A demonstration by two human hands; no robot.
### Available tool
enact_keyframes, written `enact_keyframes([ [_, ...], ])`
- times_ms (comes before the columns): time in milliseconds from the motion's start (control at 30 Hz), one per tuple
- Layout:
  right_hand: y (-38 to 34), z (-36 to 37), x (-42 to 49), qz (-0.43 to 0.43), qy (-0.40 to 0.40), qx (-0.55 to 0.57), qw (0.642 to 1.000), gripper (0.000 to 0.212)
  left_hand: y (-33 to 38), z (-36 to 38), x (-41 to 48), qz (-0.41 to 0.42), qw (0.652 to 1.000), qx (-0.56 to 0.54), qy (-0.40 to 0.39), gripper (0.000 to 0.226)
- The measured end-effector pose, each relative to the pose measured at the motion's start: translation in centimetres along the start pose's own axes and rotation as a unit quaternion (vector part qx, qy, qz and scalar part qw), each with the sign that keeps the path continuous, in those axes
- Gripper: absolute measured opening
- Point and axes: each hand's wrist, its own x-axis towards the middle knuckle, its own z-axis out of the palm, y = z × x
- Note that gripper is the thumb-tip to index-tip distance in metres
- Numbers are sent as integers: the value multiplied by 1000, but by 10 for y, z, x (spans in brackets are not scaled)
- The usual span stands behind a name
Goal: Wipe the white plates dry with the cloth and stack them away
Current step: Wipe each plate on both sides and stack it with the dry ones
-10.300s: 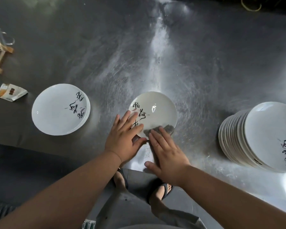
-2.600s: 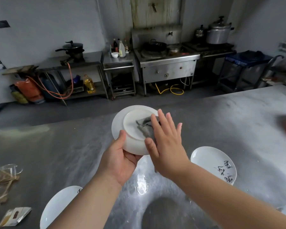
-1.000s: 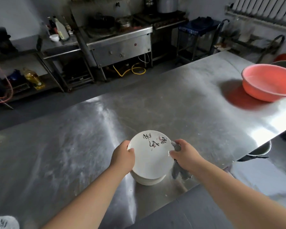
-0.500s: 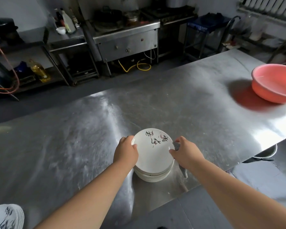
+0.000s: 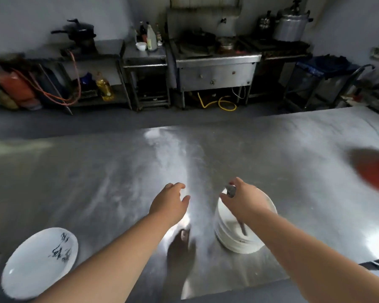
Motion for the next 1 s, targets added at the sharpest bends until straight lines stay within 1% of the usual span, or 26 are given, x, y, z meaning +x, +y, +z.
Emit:
enact_keyframes([
  [133, -98, 57, 2, -87, -66, 11, 994, 35, -107, -56, -37, -95, 995, 6, 34, 38],
  [200, -144, 90, -3, -113, -99, 12, 989, 35, -160, -78, -62, -145, 988, 6, 51, 38],
  [267, -188, 123, -12, -136, -140, 2, 981, 34, -213, -99, -90, -190, 979, 3, 68, 33],
  [333, -226, 157, -22, -154, -171, -2, 973, 32, -260, -114, -117, -221, 972, 8, 77, 29],
  [433, -268, 204, -39, -164, -218, -20, 962, 30, -319, -129, -152, -287, 954, 24, 79, 38],
  [500, -289, 231, -49, -171, -250, -28, 953, 30, -350, -134, -169, -317, 945, 8, 78, 45],
  [567, -304, 259, -57, -177, -269, -38, 946, 33, -375, -137, -179, -337, 939, -4, 73, 46],
  [700, -321, 297, -68, -172, -277, -100, 940, 21, -411, -137, -183, -361, 931, -2, 46, 25],
  [767, -326, 312, -71, -164, -267, -114, 943, 20, -425, -134, -179, -366, 930, -10, 36, 19],
  [900, -330, 324, -75, -149, -254, -124, 947, 28, -439, -129, -170, -357, 934, -12, 31, 23],
  [1000, -331, 327, -74, -130, -267, -103, 949, 26, -445, -128, -166, -345, 938, -23, 35, 24],
])
